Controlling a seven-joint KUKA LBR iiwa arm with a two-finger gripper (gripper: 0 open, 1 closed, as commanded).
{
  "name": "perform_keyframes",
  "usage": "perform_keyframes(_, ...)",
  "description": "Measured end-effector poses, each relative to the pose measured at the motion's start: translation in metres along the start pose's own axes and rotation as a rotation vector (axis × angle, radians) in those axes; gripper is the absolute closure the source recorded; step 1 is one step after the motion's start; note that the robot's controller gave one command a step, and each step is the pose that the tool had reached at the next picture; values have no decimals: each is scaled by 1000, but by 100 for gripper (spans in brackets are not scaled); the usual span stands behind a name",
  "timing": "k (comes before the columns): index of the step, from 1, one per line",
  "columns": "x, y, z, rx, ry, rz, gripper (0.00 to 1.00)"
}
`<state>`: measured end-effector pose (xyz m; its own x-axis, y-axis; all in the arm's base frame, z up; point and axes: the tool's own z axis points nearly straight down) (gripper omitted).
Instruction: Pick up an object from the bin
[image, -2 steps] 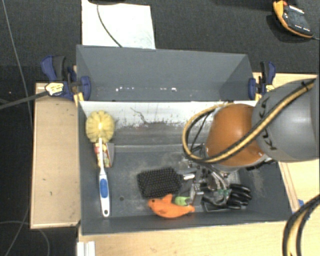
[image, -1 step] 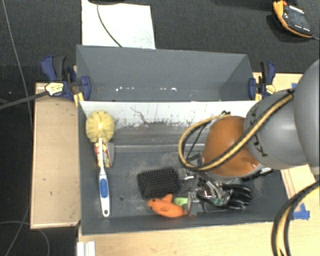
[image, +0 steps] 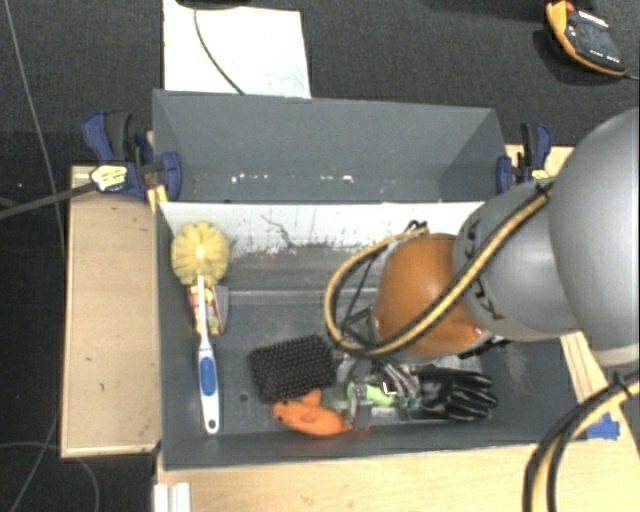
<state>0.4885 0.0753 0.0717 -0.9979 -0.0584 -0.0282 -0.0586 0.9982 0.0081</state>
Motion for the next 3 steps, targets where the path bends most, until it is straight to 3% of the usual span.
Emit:
perform_keyframes(1, 6, -34, 1, 1, 15, 55, 100)
perform_keyframes(3, 6, -34, 0, 1, 15, 56, 100)
